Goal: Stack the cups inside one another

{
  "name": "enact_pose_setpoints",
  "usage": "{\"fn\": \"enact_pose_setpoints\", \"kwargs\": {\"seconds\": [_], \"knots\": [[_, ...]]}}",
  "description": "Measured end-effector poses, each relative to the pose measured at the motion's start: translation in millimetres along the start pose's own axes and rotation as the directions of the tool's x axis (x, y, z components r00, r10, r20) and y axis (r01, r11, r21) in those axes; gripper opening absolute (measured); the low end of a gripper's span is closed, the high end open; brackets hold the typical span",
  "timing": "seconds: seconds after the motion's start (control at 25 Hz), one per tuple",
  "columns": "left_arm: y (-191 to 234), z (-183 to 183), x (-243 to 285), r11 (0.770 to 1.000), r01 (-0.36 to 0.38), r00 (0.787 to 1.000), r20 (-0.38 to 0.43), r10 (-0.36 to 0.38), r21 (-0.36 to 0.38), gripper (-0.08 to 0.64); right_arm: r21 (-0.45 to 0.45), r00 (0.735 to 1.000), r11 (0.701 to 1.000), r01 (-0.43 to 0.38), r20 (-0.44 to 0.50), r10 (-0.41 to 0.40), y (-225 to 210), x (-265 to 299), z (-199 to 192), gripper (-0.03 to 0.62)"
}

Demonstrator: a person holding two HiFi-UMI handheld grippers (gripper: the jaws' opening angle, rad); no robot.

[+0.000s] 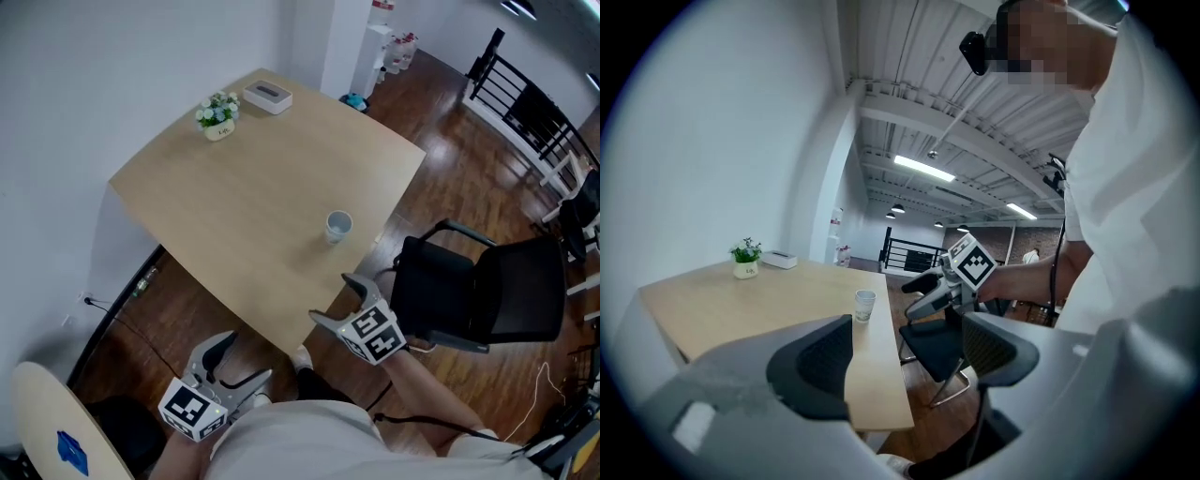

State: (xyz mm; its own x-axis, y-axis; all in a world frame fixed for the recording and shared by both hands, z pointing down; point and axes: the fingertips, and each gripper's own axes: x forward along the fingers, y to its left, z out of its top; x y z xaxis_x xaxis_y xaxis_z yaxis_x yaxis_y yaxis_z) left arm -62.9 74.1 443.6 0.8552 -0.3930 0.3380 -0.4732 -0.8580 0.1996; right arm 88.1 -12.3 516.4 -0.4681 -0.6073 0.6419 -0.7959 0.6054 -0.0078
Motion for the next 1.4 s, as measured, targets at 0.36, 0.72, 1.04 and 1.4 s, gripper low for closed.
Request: {"fn": "enact_pose_setpoints", "kwargs": {"seconds": [0.36, 0.72, 1.04, 1.4], "knots": [[-37.2, -74.8, -93.0, 0.996, 0.077, 0.997, 0.032, -0.076, -0.035, 0.385, 0.044, 0.998, 0.998, 0.039, -0.054, -0.036, 150.0, -80.1, -37.3, 0.426], [-73.9, -76.2, -113.2, 0.993, 0.114, 0.993, 0.033, -0.115, 0.037, 0.385, 0.081, 0.992, 0.99, 0.115, 0.05, -0.12, 187.1, -145.0, -49.6, 0.426], [-136.8, -71.3, -76.9, 0.989, 0.143, 0.989, 0.03, -0.145, 0.046, 0.385, 0.106, 0.988, 0.987, 0.123, 0.077, -0.132, 192.2, -203.0, -93.4, 0.426], [-218.3, -70.9, -41.6, 0.978, 0.19, 0.982, 0.007, -0.191, 0.086, 0.385, 0.121, 0.992, 0.988, 0.099, 0.067, -0.107, 188.1, -243.3, -144.2, 0.426]]}}
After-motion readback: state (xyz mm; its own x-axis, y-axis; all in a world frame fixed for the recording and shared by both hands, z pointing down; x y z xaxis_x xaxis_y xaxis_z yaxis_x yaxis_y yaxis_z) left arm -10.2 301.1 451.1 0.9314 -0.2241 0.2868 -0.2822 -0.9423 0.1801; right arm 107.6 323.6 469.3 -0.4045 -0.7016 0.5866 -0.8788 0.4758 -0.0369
